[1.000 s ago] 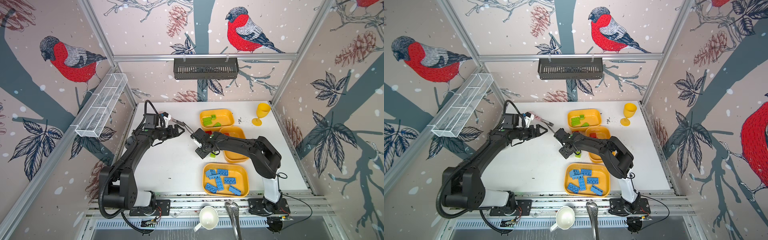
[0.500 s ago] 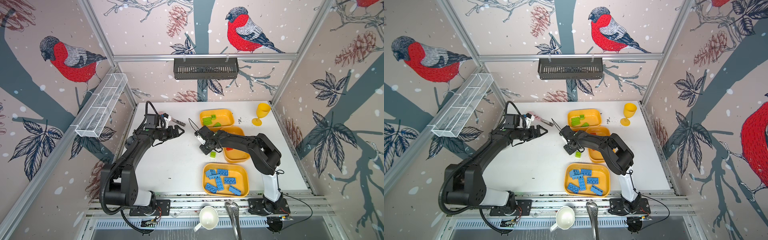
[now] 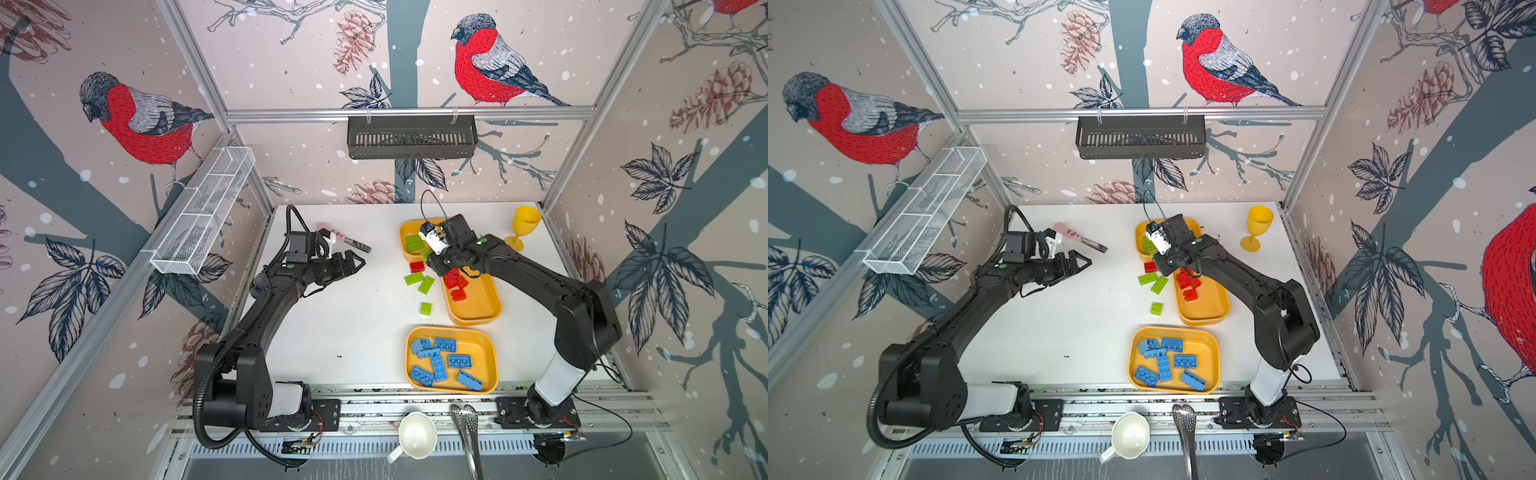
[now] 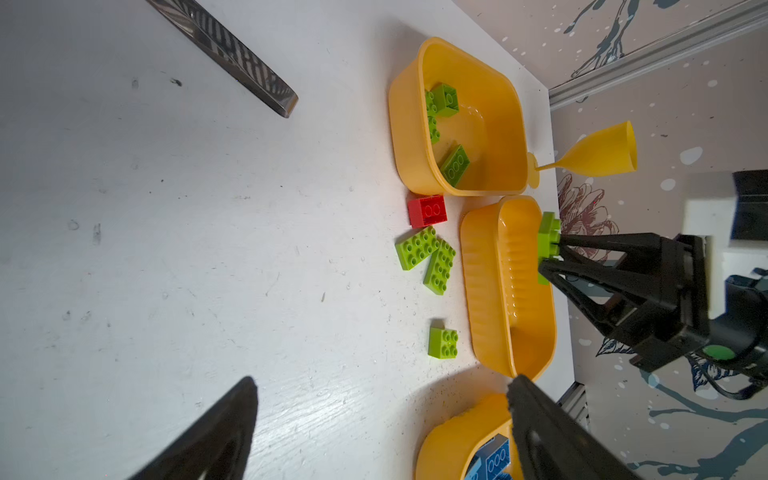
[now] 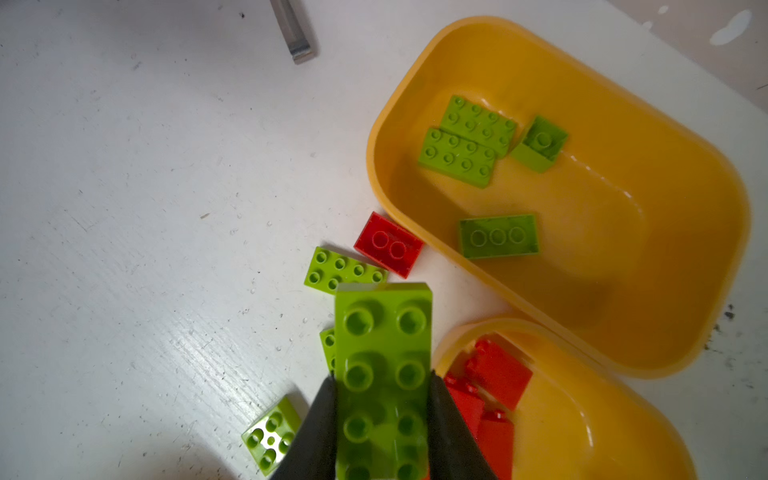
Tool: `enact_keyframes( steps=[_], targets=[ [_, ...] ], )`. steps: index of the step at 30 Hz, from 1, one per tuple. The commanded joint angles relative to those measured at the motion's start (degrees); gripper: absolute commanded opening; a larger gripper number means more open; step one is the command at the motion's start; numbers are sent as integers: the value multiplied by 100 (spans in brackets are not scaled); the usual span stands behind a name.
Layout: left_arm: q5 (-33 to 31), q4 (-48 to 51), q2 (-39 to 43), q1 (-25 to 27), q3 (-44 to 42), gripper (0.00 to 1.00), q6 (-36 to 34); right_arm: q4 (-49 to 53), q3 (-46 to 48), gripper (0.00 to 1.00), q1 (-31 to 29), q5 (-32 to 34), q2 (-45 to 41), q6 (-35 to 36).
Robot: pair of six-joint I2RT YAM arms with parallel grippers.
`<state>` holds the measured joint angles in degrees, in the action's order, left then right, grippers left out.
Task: Sort the legos into containers by color
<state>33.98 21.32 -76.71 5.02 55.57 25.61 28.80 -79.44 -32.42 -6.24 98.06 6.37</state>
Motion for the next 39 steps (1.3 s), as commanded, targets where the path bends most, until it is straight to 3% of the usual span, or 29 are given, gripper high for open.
enact_keyframes(
  steps=[1,5,16,19,21,22,25,32,39],
  targets=[
    [-43,-390,126,-15,-88,93,290,-40,1,18,458,-520,-195,169],
    [115,-589,267,-9,-211,93,467,-349,-312,20,689,-157,91,276],
    [466,-746,468,-1,-329,93,660,-911,-1669,28,945,-115,1905,93],
    [465,-732,438,-7,-312,93,646,-961,-1836,39,950,-177,2216,7],
    [491,-799,419,-1,-330,93,674,-894,-1972,60,939,-290,2361,-35],
    [498,-828,410,2,-329,93,681,-879,-1996,65,917,-258,2394,-31],
    [494,-919,350,4,-304,93,660,-933,-1916,71,945,-256,2245,-106],
    [522,-715,87,-9,-104,93,354,-563,-1122,71,669,-1025,1380,-1],
    [499,-579,-79,-16,43,93,200,-836,36,74,25,-570,471,-588]
  ],
)
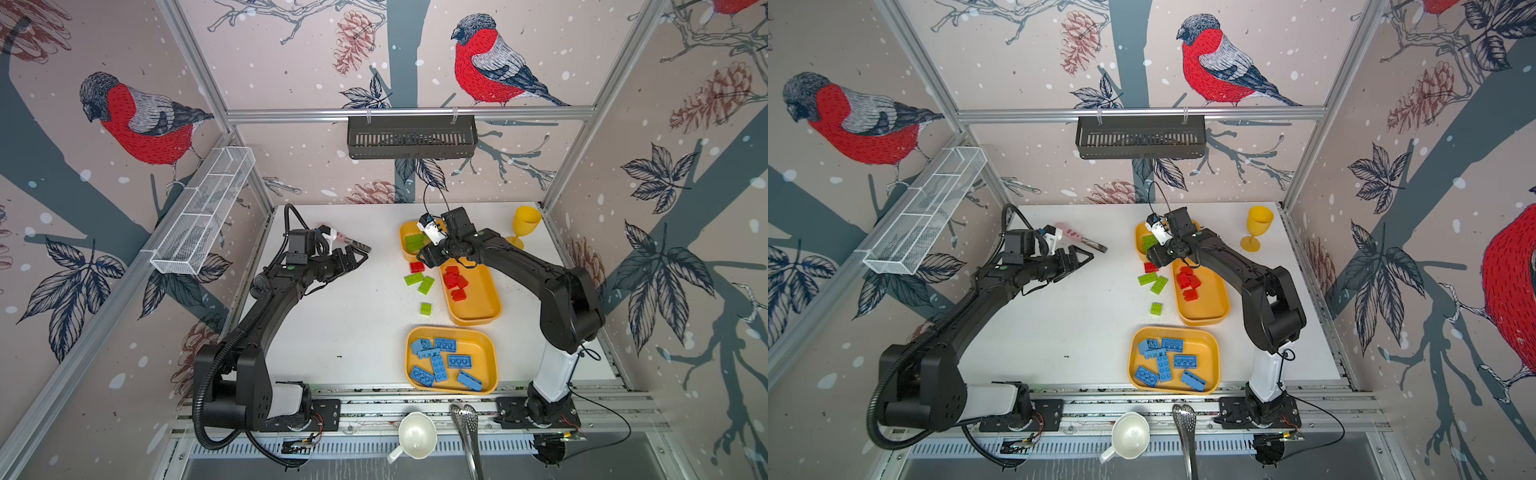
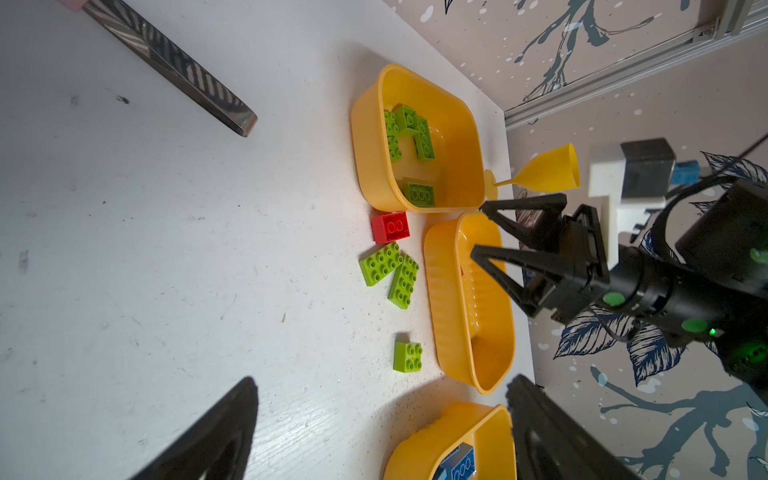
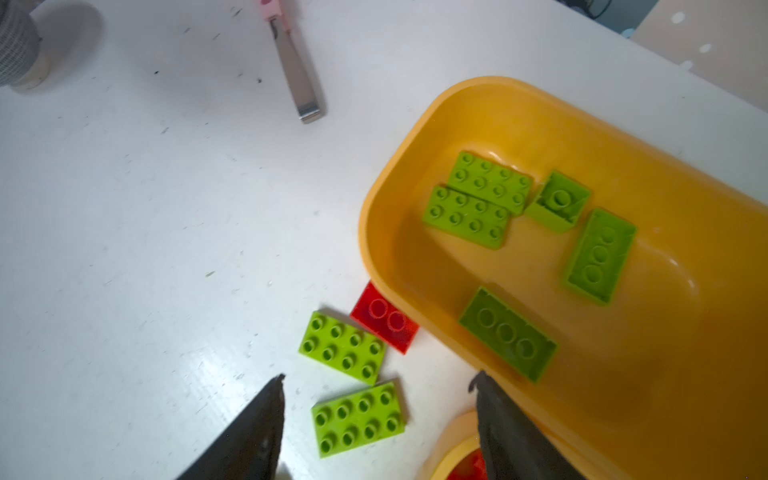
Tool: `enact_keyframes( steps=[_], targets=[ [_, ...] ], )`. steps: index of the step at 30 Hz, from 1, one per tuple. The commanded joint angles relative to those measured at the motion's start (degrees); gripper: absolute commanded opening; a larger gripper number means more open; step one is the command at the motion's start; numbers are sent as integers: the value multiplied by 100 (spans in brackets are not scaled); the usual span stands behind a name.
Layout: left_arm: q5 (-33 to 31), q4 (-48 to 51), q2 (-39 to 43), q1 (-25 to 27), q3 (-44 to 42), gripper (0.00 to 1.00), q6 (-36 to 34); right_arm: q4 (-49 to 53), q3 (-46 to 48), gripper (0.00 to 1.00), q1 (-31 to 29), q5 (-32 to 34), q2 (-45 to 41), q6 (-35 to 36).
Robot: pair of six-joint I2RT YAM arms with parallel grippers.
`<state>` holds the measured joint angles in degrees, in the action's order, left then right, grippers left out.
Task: Sort the legos into containers by color
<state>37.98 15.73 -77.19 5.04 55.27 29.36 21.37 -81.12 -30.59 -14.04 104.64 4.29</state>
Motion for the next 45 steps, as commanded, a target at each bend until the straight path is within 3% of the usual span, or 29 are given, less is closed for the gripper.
enact_keyframes(
  steps=[1,4,12,32,45],
  targets=[
    [92,-10,-54,-13,67,93,-186,-141,294,74,-255,308,-240,-450],
    [110,127,-170,-29,115,93,-313,-397,608,75,-521,692,-304,-780],
    [86,391,-82,-38,159,93,-491,-790,621,74,-896,851,88,-1470],
    [333,575,-55,-68,-29,93,-759,-1275,388,73,-1059,1675,956,-824],
    [334,673,-112,-86,28,93,-912,-1202,-52,72,-1052,1161,1476,-771]
  ],
)
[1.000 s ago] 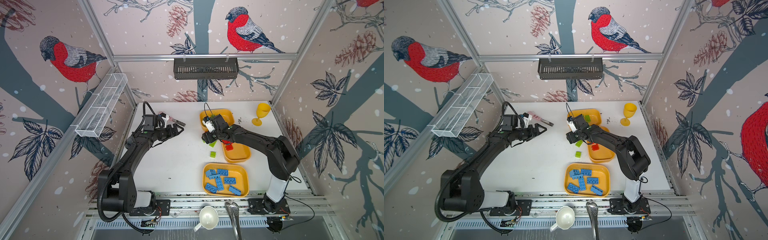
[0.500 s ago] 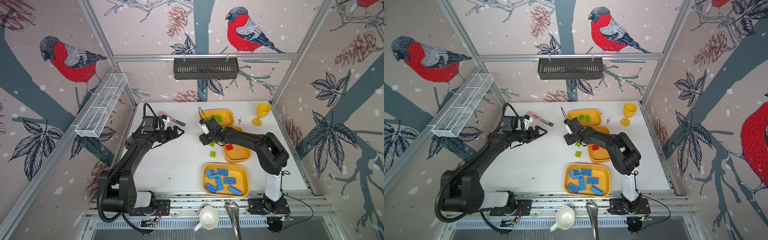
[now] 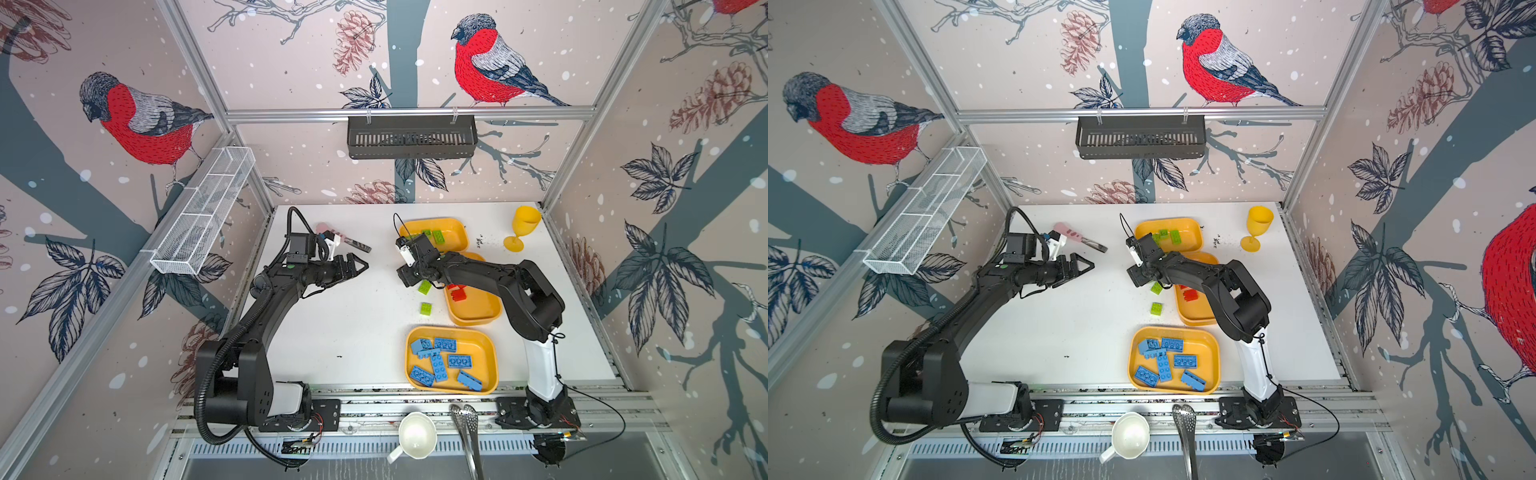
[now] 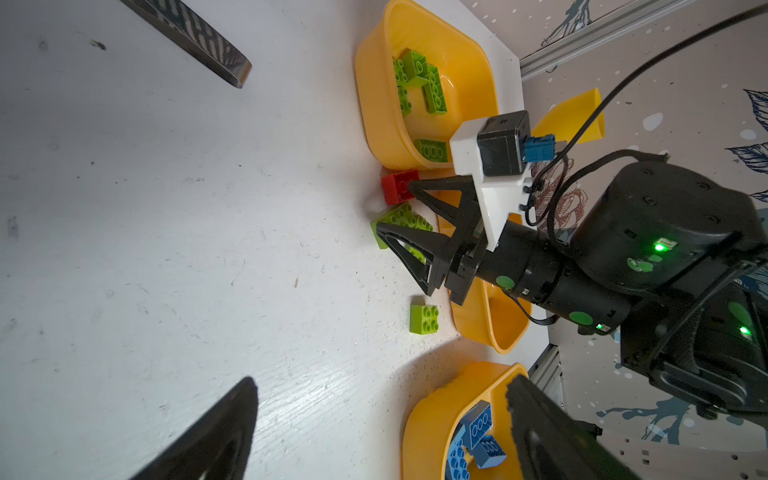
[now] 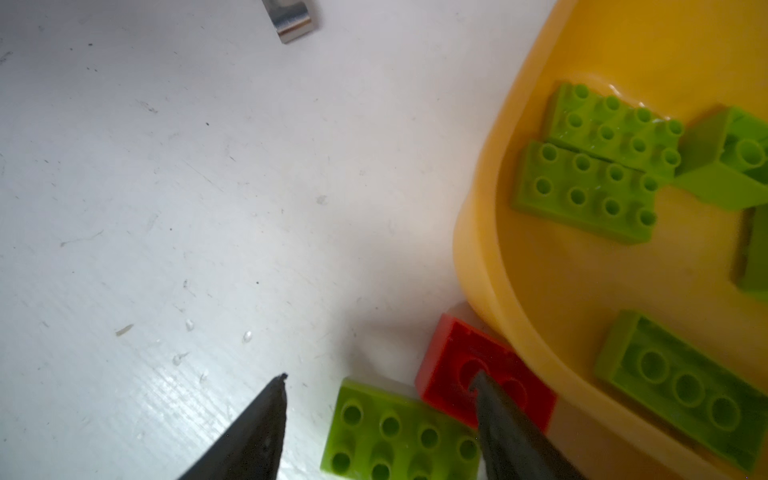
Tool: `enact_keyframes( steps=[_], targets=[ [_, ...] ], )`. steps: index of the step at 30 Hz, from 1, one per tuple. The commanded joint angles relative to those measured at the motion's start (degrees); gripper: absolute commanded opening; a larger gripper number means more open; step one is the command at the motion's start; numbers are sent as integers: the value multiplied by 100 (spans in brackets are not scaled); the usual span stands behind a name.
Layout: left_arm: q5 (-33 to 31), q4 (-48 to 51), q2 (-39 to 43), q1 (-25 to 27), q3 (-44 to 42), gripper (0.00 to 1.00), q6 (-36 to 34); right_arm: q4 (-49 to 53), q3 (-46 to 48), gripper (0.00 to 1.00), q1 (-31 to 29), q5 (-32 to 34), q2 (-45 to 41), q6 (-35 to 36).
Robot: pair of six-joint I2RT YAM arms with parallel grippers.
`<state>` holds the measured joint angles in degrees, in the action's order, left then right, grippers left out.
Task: Sort the legos into containers by color
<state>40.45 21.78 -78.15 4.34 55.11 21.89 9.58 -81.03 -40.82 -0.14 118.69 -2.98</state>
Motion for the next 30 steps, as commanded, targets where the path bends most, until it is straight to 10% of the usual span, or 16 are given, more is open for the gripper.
enact_keyframes(
  steps=[1,30],
  targets=[
    [86,85,-19,-29,46,93,-172,-25,-57,72,-55,-262,90,-47],
    [136,789,-283,-413,453,93,-926,654,-741,71,-602,-584,52,777]
  ],
)
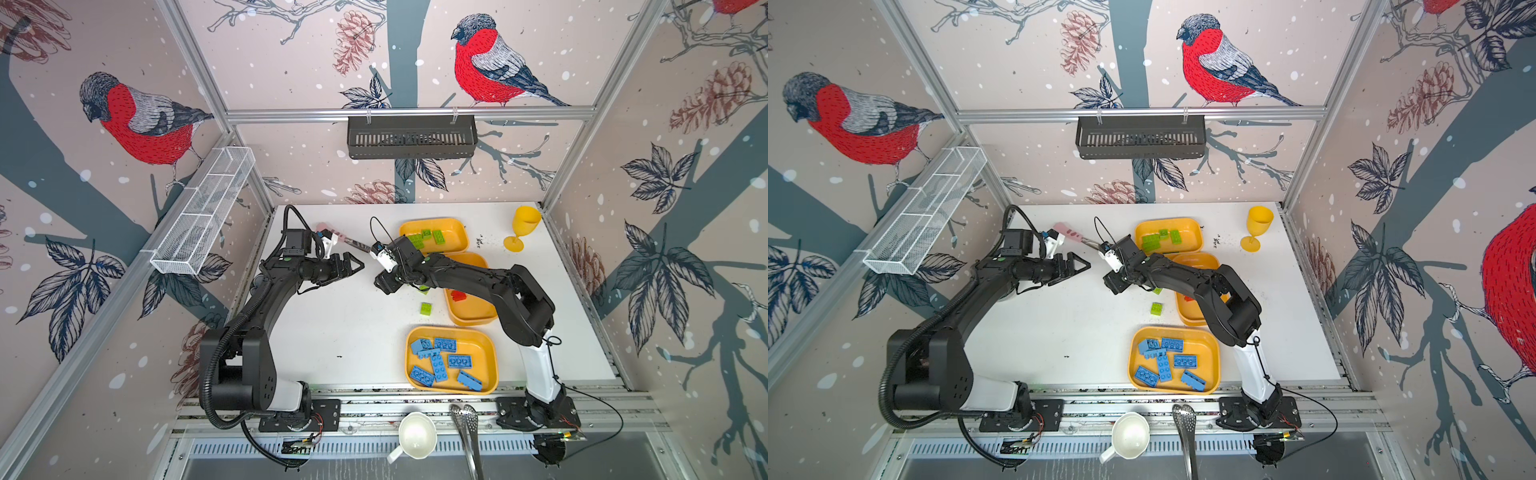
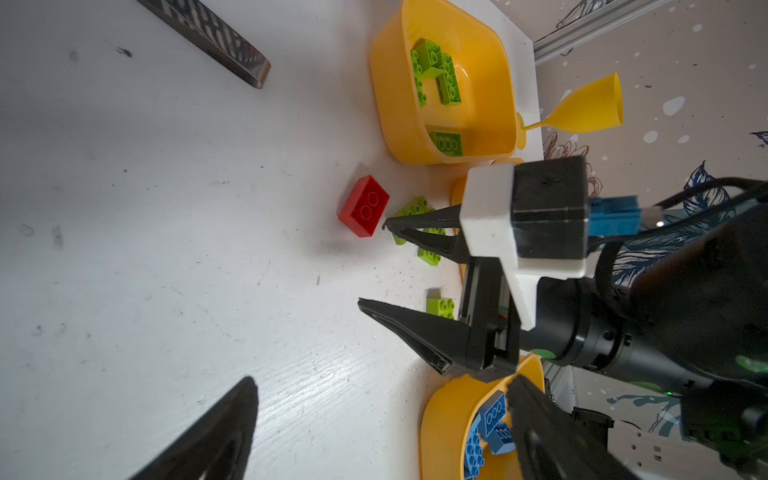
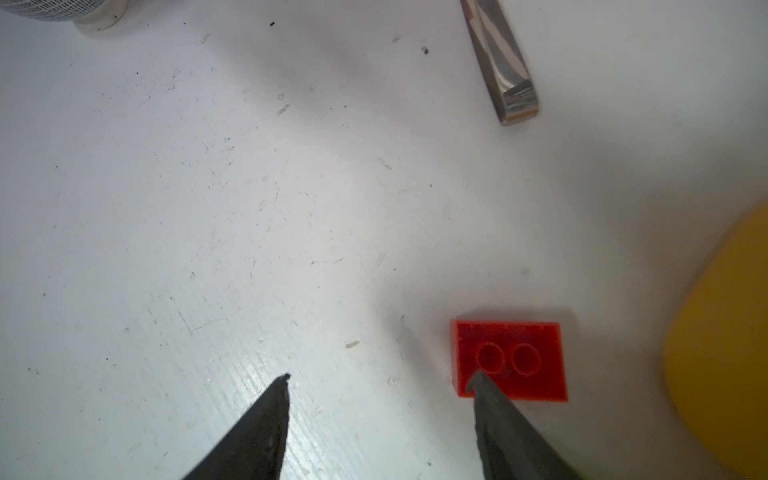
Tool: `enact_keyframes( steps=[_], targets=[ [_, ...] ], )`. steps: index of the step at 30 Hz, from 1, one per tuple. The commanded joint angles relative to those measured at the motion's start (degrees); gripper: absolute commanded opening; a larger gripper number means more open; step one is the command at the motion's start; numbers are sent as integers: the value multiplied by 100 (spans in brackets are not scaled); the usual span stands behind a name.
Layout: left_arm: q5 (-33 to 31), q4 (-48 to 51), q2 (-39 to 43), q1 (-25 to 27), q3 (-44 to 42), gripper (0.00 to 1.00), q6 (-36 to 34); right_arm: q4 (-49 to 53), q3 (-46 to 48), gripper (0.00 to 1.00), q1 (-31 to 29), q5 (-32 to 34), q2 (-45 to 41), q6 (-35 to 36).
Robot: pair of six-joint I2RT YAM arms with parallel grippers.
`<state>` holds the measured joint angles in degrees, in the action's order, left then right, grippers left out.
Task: Sort the legos into containers by color
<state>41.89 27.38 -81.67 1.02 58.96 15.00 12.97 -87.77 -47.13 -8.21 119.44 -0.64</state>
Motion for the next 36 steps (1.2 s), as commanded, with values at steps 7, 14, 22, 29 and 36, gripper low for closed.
enact_keyframes(
  steps=[7,14,22,29,36],
  targets=[
    [-59,506,238,-347,72,93,-463,671,-558,72,372,30,263,301],
    [-143,438,274,-460,84,93,-381,736,-781,73,223,242,246,-2033],
    [-202,105,154,-493,90,93,-132,1135,-722,75,-121,1260,296,-4599],
    [-177,-76,64,-489,91,93,-44,1392,-1120,75,-171,1698,780,-5214],
    [-105,-150,19,-488,111,93,-53,1339,-1603,71,-147,1732,1224,-5224]
  ],
)
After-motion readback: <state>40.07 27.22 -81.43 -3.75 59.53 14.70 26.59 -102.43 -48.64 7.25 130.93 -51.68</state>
